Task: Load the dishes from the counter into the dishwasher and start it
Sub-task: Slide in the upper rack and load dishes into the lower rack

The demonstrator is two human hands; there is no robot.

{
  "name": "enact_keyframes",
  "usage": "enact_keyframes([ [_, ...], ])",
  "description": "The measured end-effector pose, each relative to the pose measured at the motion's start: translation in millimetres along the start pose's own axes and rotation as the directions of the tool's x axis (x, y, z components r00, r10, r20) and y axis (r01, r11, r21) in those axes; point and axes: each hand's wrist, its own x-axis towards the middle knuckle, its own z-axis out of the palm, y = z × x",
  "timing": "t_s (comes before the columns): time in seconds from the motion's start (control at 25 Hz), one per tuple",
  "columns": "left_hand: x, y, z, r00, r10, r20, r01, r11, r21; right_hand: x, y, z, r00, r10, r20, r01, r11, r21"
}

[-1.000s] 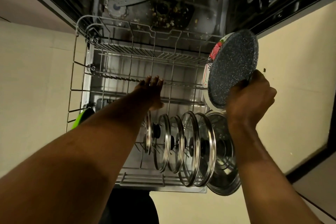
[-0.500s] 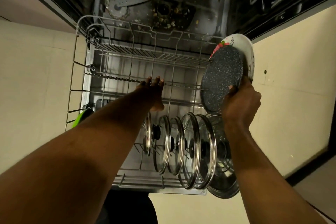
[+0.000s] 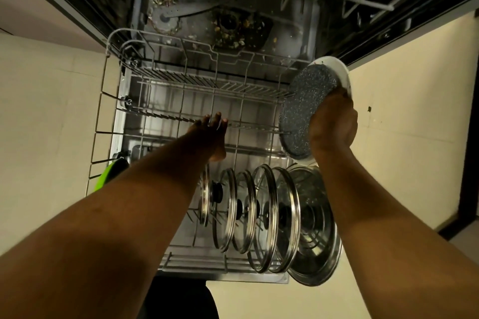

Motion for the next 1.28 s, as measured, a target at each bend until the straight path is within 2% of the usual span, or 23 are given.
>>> enact_keyframes([
  [0.16,-5.2,-3.2,-2.2,1.0,-0.001,-0.016,0.002,1.0,0.006,-3.1,-9.5,5.4,0.994,-0.11,-0.004,0.11,0.993,-0.035],
  [0.2,-8.8,-5.0,-3.1,1.0,0.002,-0.027,-0.002,1.0,0.01,-7.5,-9.4,6.7,0.982,-0.187,-0.019,0.184,0.979,-0.089],
  [0.28,-19.1,-9.6,-5.2,0.999,0.007,-0.049,-0.007,1.0,0.011,-18.8,-6.7,10.4,0.928,-0.37,-0.034,0.338,0.879,-0.336],
  [0.36,-32.4,-12.8,-6.4,0.997,0.011,-0.071,-0.012,1.0,-0.018,-36.7,-4.8,10.4,0.904,-0.427,0.017,0.392,0.813,-0.431],
  [0.56,-90.6,-20.6,-8.4,0.992,0.048,-0.118,-0.06,0.993,-0.101,-95.6,0.5,8.3,0.842,-0.485,0.235,0.539,0.768,-0.345],
  [0.76,-182.1,-31.3,-7.9,0.989,-0.021,-0.149,-0.008,0.981,-0.193,-159.0,-22.3,-29.3,0.783,-0.434,0.446,0.584,0.76,-0.284],
  [1.08,-354.6,-60.2,-17.0,0.955,-0.151,-0.253,0.063,0.944,-0.325,-286.7,-72.9,-125.0,0.69,-0.53,0.493,0.69,0.686,-0.23],
  [1.28,-423.2,-95.9,-29.1,0.923,-0.177,-0.341,0.051,0.936,-0.348,-352.7,-107.4,-155.2,0.67,-0.575,0.47,0.727,0.636,-0.258],
])
